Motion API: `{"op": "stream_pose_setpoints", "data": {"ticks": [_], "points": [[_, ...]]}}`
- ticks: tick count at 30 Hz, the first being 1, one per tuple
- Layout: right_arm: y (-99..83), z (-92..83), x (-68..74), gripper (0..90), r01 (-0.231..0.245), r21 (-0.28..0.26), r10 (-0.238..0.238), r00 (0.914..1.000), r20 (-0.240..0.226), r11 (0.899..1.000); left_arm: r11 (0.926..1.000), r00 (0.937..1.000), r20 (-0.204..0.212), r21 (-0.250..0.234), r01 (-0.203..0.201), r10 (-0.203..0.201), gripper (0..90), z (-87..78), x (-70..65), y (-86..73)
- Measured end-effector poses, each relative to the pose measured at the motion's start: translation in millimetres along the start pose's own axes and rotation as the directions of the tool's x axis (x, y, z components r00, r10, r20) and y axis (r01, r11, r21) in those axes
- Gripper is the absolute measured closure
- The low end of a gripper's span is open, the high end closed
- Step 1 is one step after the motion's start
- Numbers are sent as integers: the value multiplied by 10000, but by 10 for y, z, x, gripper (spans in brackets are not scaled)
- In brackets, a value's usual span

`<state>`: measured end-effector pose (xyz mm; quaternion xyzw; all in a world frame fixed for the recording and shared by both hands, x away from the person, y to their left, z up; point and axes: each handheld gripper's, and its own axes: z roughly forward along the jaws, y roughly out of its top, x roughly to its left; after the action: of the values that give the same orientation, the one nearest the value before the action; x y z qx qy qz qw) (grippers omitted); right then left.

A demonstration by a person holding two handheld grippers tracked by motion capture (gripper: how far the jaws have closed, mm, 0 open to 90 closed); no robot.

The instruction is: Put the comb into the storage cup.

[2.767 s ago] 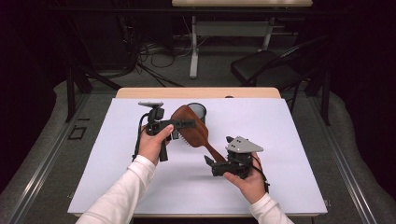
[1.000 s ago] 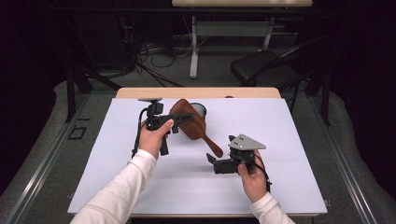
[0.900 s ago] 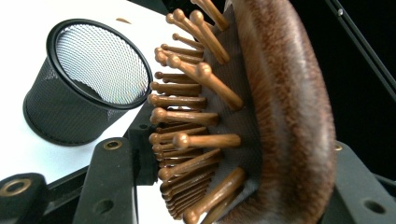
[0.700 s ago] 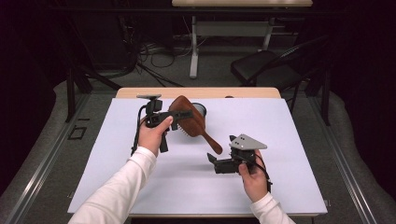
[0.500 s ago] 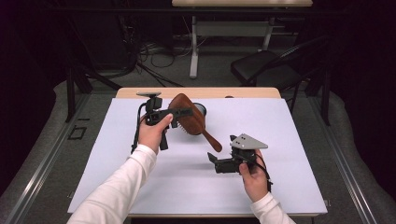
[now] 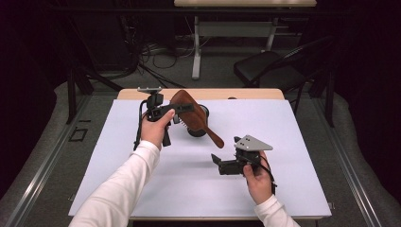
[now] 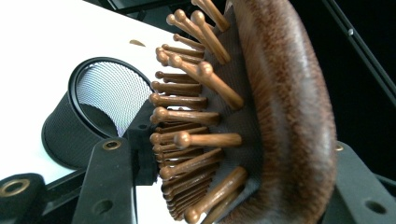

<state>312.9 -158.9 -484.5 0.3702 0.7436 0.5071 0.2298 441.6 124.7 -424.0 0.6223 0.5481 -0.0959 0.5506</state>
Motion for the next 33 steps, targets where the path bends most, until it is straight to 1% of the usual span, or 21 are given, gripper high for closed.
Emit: {"op": "stream_pose_setpoints", "data": {"ticks": [10,13,19,23,29,33], "points": [[2,-4,-14,0,-28,-11,28,10000,-5,10000,9991,9996,-226,-393,172,-181,470,-37,61,107],[0,-3,-19,0,-40,-13,40,10000,-11,10000,9982,9992,-244,-528,288,-301,470,-59,76,140],[-5,-11,-25,0,-66,-12,66,10000,30,10000,9968,9988,-365,-744,289,-317,470,-86,92,203],[-3,-17,-34,0,-100,-37,101,9999,39,9999,9966,9986,-403,-756,317,-348,471,-91,92,237],[-4,-20,-38,0,-106,-29,106,9999,44,9999,9964,9988,-425,-815,228,-263,470,-85,70,276],[-5,-20,-34,0,-119,-25,119,9999,41,9999,9958,9986,-452,-880,239,-280,471,-74,54,288]]}}
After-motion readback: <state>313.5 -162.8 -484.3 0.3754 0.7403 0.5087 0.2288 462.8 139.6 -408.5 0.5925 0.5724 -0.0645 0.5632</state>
